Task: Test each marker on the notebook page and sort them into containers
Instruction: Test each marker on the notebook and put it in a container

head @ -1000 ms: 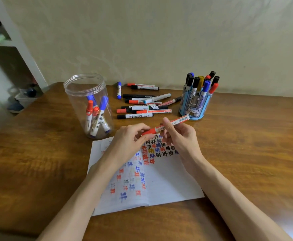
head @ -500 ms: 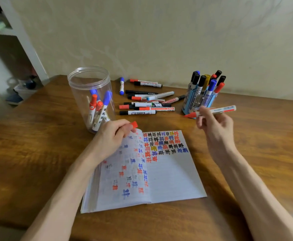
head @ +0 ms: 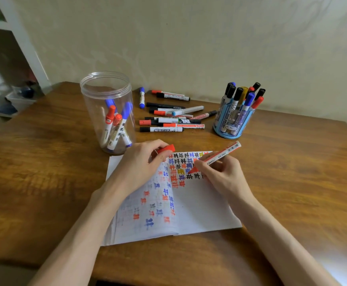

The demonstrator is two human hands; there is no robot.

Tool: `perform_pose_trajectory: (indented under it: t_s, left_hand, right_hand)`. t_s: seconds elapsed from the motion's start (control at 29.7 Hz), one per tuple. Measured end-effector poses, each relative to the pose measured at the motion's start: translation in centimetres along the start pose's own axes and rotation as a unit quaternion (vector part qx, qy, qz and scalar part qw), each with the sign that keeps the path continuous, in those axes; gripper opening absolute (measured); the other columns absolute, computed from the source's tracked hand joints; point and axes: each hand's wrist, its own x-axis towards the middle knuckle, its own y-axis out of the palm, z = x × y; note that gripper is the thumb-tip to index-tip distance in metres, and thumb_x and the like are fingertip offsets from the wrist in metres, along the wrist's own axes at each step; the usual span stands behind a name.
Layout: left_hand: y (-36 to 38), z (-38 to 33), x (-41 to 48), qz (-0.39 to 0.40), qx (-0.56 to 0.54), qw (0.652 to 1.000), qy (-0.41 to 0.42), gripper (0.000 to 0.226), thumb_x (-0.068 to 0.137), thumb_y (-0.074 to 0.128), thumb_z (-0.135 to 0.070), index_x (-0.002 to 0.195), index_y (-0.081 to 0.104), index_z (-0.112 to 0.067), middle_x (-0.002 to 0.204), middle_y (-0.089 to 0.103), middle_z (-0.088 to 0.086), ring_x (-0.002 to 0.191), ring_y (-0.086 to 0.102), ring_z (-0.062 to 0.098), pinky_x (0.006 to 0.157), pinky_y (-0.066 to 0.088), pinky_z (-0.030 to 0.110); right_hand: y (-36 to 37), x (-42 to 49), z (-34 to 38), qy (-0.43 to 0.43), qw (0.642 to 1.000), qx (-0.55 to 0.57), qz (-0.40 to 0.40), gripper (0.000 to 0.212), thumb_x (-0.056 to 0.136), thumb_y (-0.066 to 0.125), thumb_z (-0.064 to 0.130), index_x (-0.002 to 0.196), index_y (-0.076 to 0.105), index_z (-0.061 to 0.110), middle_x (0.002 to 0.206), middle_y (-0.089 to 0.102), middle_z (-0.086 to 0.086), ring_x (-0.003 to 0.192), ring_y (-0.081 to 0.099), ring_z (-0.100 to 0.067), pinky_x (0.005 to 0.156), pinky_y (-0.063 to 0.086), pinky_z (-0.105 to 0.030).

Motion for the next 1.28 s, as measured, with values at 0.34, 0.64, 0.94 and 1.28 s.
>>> perform_pose_trajectory:
  t_s: [0.34, 0.64, 0.94, 1.28]
  left_hand:
    - [0.6, 0.2, -0.3, 0.015, 0.021, 1.0, 0.008, 0.031, 0.096, 0.063, -0.043, 0.124, 0.066, -0.031, 0.112, 0.068, -0.018, 0.101, 0.063, 0.0, 0.077, 0.05, 0.012]
    - [0.8, 0.3, -0.3, 0.017, 0.036, 0.999, 0.014, 0.031, 0.095, 0.064, -0.043, 0.123, 0.066, -0.03, 0.112, 0.069, -0.016, 0.099, 0.063, 0.001, 0.076, 0.049, 0.012]
    - [0.8, 0.4, -0.2, 0.018, 0.033, 0.999, 0.018, 0.03, 0.096, 0.064, -0.043, 0.123, 0.067, -0.029, 0.107, 0.065, -0.02, 0.096, 0.062, -0.002, 0.071, 0.046, 0.008]
    - [0.9, 0.5, -0.3, 0.017, 0.037, 0.999, 0.017, 0.03, 0.096, 0.065, -0.043, 0.123, 0.066, -0.031, 0.105, 0.062, -0.023, 0.093, 0.059, -0.005, 0.071, 0.046, 0.008]
  right_hand:
    - [0.6, -0.3, -2.0, -0.097, 0.992, -0.079, 0.001, 0.006, 0.095, 0.076, 0.024, 0.093, 0.077, 0.019, 0.092, 0.081, 0.012, 0.086, 0.078, -0.005, 0.079, 0.065, -0.031]
    - [0.5, -0.2, -2.3, -0.109, 0.99, -0.09, 0.001, 0.006, 0.095, 0.077, 0.026, 0.092, 0.077, 0.021, 0.092, 0.08, 0.014, 0.084, 0.077, -0.004, 0.078, 0.065, -0.034]
    - [0.4, -0.1, -2.7, -0.129, 0.983, -0.124, -0.027, 0.013, 0.092, 0.076, 0.028, 0.083, 0.072, 0.019, 0.084, 0.078, 0.001, 0.075, 0.074, -0.022, 0.068, 0.059, -0.046]
    - [0.5, -0.3, -2.4, -0.13, 0.987, -0.096, 0.015, 0.006, 0.094, 0.077, 0.023, 0.092, 0.077, 0.017, 0.092, 0.08, 0.011, 0.084, 0.077, -0.007, 0.076, 0.065, -0.035]
